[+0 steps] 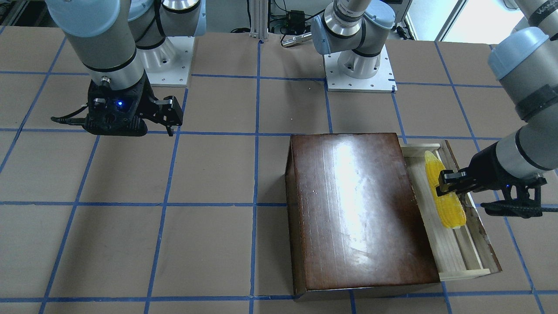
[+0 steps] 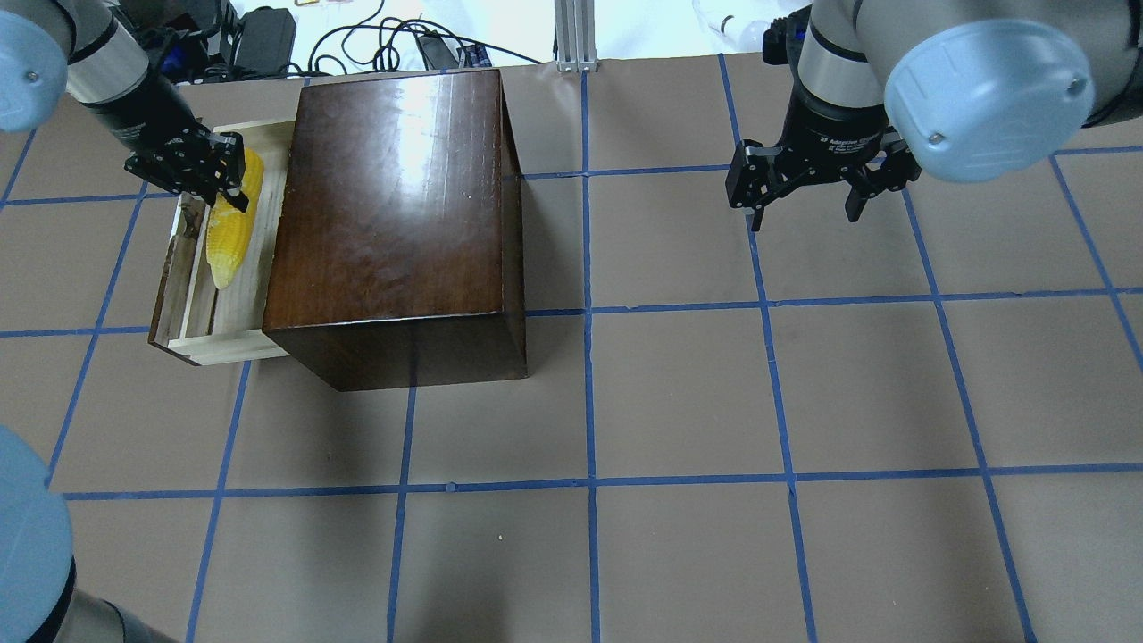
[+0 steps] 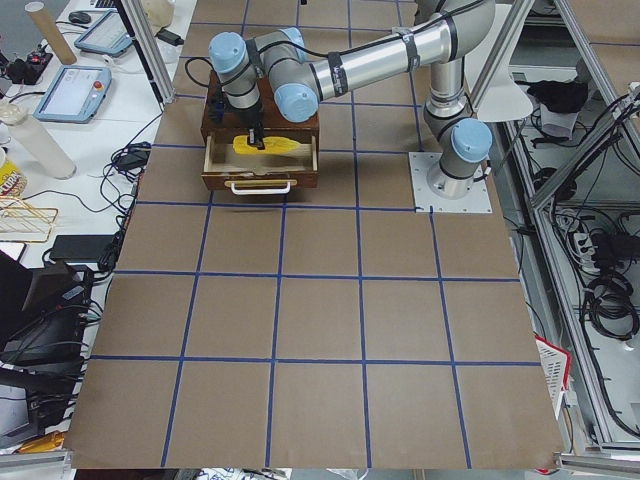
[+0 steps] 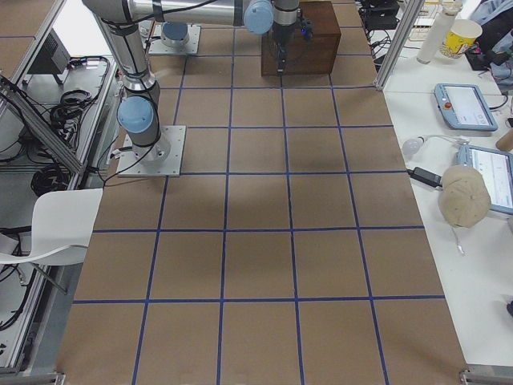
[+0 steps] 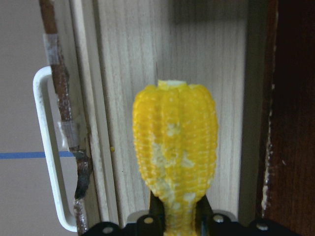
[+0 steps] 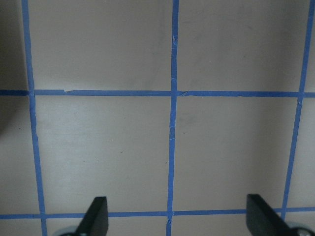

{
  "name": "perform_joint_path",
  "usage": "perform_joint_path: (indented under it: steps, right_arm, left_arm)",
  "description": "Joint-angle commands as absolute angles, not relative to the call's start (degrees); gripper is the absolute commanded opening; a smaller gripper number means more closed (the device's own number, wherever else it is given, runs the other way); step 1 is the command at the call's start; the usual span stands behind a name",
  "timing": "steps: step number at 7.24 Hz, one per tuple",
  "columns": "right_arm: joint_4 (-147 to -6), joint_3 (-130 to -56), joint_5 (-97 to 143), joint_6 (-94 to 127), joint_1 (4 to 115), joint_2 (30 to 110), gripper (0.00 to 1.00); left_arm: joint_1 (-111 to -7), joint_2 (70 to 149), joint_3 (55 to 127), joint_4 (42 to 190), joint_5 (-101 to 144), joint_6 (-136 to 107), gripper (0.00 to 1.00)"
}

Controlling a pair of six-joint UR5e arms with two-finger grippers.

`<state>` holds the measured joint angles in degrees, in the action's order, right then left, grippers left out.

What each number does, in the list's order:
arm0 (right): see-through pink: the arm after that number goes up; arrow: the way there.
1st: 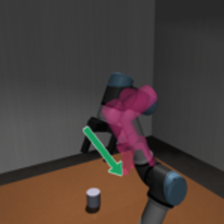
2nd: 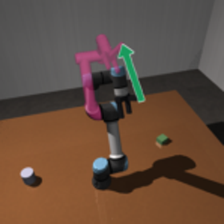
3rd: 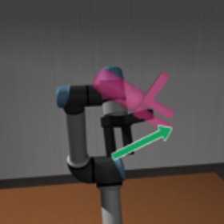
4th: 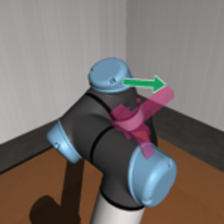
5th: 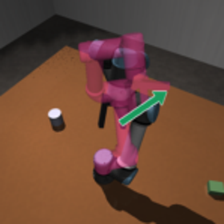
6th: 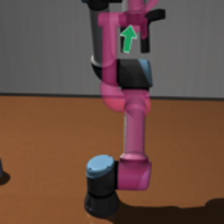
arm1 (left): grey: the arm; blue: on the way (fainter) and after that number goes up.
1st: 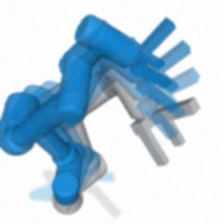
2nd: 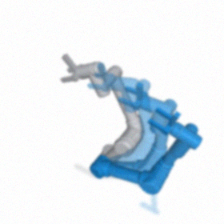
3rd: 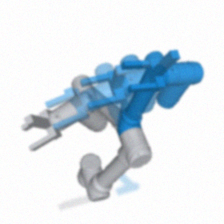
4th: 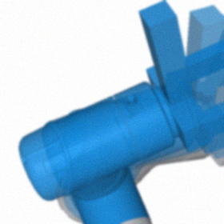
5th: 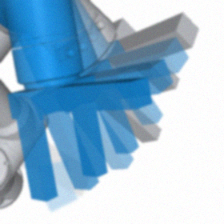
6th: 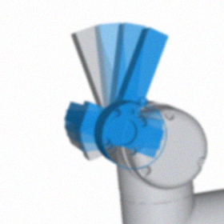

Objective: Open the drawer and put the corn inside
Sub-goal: 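Lower the corn into the drawer and open the left gripper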

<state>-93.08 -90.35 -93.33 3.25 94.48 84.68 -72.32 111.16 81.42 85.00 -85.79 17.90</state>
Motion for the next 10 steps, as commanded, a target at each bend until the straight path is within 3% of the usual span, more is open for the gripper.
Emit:
perform_joint_path:
  steps: [1,2,3,4,10]
  right_arm:
    - [-93.2,-90.4,-93.4,3.3,94.5,84.6,1.00]
    - [-93.1,-90.4,-93.4,3.3,94.5,84.7,1.00]
    - [-93.1,-90.4,-93.4,3.3,94.5,84.7,1.00]
    - [-93.1,-90.4,-93.4,3.3,94.5,84.6,1.00]
    - [-93.1,-90.4,-93.4,3.3,94.5,84.7,1.00]
  left_arm:
    - [-72.3,114.8,81.4,81.7,-85.3,18.3,0.00]
    - [-72.3,115.4,81.1,81.7,-85.3,18.2,0.07]
    - [-72.3,115.5,81.0,81.7,-84.9,17.5,0.73]
    - [-72.3,115.1,81.0,81.8,-82.4,17.6,1.00]
    - [-72.9,110.0,77.3,89.9,-82.6,17.5,1.00]
